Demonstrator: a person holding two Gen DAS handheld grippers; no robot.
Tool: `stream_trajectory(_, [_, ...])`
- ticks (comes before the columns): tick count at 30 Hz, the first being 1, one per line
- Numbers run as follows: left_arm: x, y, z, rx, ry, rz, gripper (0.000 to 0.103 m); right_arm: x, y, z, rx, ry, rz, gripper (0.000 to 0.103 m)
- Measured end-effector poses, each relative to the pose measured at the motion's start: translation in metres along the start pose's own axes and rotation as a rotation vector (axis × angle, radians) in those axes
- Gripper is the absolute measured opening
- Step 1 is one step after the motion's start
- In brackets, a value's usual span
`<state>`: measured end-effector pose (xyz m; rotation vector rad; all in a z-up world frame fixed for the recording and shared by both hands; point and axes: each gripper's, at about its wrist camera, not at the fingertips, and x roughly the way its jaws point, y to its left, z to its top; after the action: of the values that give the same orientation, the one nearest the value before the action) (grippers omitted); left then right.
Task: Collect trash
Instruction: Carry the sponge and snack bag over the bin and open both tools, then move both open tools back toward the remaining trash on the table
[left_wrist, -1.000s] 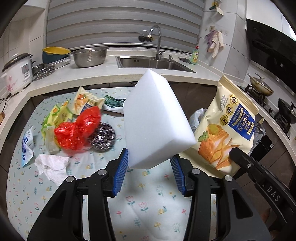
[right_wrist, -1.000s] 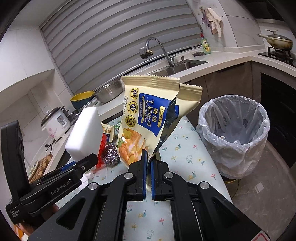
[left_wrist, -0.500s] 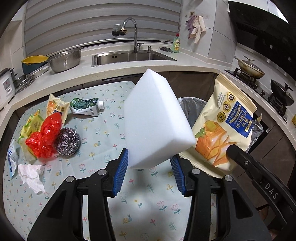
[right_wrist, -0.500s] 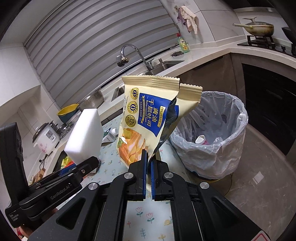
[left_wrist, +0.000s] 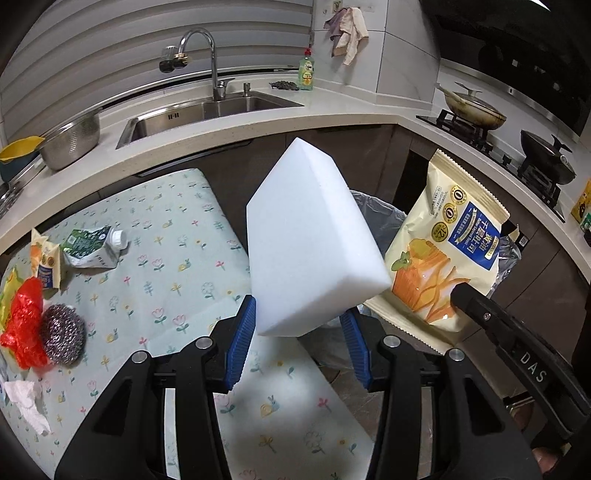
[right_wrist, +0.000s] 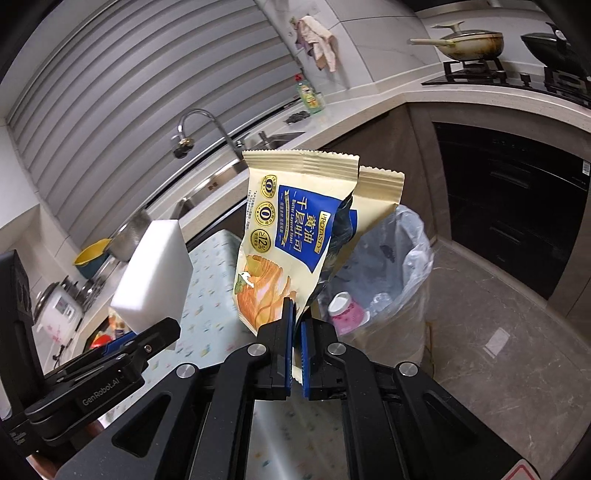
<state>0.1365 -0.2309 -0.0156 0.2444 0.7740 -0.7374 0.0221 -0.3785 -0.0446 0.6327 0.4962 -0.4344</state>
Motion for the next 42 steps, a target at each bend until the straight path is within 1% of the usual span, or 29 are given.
stream_trajectory(5, [0.034, -0.015, 0.017, 0.019, 0.038, -0.040, 0.045, 0.023, -0.015, 0.014, 0.007, 0.005, -0.045, 0.004])
stream_trajectory(11, [0.071, -0.028, 0.029, 0.039, 0.077, -0.056, 0.046, 0.047, -0.032, 0.024, 0.024, 0.018, -0.080, 0.004])
stream_trajectory(17, [0.091, -0.031, 0.035, 0.028, 0.095, -0.067, 0.047, 0.065, -0.036, 0.028, 0.017, 0.034, -0.089, 0.007])
stream_trajectory(18, [0.094, -0.032, 0.035, 0.028, 0.097, -0.068, 0.047, 0.067, -0.036, 0.029, 0.014, 0.034, -0.092, 0.007])
stream_trajectory(19, [0.096, -0.032, 0.036, 0.026, 0.099, -0.064, 0.048, 0.071, -0.036, 0.031, 0.015, 0.034, -0.095, 0.011])
stream_trajectory(20, [0.097, -0.033, 0.036, 0.023, 0.102, -0.060, 0.054, 0.073, -0.037, 0.031, 0.018, 0.034, -0.099, 0.012])
stream_trajectory(21, [0.098, -0.032, 0.036, 0.019, 0.104, -0.058, 0.062, 0.076, -0.037, 0.032, 0.024, 0.034, -0.097, 0.012])
stream_trajectory(23, [0.098, -0.030, 0.037, 0.009, 0.093, -0.052, 0.067, 0.080, -0.038, 0.033, 0.036, 0.040, -0.092, 0.015])
stream_trajectory(29, [0.094, -0.023, 0.038, -0.004, 0.085, -0.031, 0.068, 0.077, -0.033, 0.037, 0.036, 0.023, -0.083, 0.016])
stream_trajectory(30, [0.093, -0.021, 0.038, -0.009, 0.084, -0.030, 0.068, 0.075, -0.033, 0.037, 0.034, 0.019, -0.081, 0.017])
stream_trajectory(32, [0.089, -0.018, 0.038, -0.018, 0.078, -0.029, 0.068, 0.070, -0.031, 0.037, 0.029, 0.009, -0.079, 0.023])
stream_trajectory(34, [0.084, -0.016, 0.038, -0.023, 0.071, -0.024, 0.071, 0.064, -0.028, 0.037, 0.024, 0.001, -0.076, 0.024])
stream_trajectory(35, [0.081, -0.015, 0.037, -0.026, 0.065, -0.023, 0.075, 0.061, -0.026, 0.037, 0.023, -0.002, -0.075, 0.025])
stream_trajectory(42, [0.054, -0.010, 0.036, -0.022, 0.017, -0.008, 0.076, 0.041, -0.012, 0.035, -0.003, -0.018, -0.062, 0.026])
